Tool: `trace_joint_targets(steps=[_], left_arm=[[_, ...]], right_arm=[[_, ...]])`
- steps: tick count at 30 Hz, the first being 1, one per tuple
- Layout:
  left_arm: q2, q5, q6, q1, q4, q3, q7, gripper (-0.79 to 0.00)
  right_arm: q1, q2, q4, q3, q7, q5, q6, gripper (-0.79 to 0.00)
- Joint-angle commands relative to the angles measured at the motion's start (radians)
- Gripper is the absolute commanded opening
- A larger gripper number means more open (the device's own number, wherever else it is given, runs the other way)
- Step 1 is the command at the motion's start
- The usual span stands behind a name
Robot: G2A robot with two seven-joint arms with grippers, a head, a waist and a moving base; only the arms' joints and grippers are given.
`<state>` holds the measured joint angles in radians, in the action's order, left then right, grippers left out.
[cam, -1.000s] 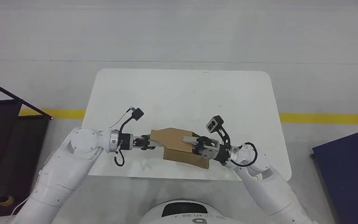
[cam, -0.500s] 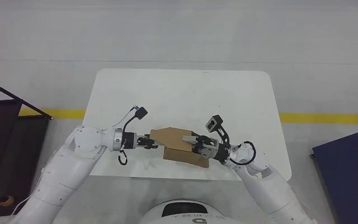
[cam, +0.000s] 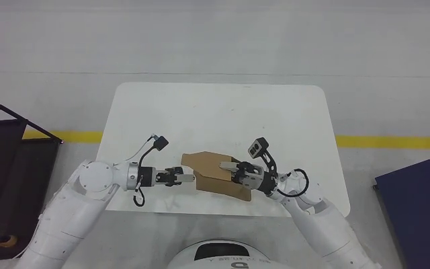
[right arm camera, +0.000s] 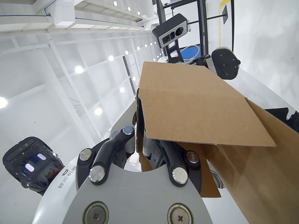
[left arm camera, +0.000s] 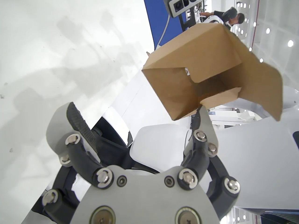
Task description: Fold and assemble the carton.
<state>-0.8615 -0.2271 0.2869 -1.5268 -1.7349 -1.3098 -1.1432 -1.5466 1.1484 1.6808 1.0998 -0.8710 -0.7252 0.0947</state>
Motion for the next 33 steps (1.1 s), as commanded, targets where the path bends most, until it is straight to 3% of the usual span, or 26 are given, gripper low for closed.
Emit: trace_joint_targets(steps=[1, 8, 19, 23, 29, 33], left_arm=[[0.004, -0.008, 0.006, -0.022, 0.003, -0.023, 0.004, 0.0], [0.015, -0.032, -0.001, -0.072, 0.006, -0.091, 0.014, 0.0], [0.013, -0.035, 0.025, -0.078, -0.026, -0.082, 0.032, 0.0], [0.009, -0.289, 0.085, -0.054, 0.06, -0.085, -0.091, 0.0], [-0.006, -0.681, 0.011, 0.049, 0.261, -0.041, -0.379, 0.0], [-0.012, -0.91, -0.057, 0.114, 0.303, 0.018, -0.393, 0.0]], right_arm=[[0.001, 0.0, -0.001, -0.001, -0.001, -0.001, 0.001, -0.785], [0.0, 0.0, -0.002, 0.001, 0.001, -0.004, 0.008, -0.785], [-0.002, 0.0, 0.0, 0.006, 0.009, 0.0, 0.019, -0.785], [-0.001, 0.003, 0.005, 0.002, 0.05, -0.003, 0.013, -0.785], [0.013, 0.007, -0.005, -0.011, 0.037, -0.045, -0.012, -0.785], [0.027, 0.009, -0.02, -0.015, 0.009, -0.082, -0.038, -0.785]])
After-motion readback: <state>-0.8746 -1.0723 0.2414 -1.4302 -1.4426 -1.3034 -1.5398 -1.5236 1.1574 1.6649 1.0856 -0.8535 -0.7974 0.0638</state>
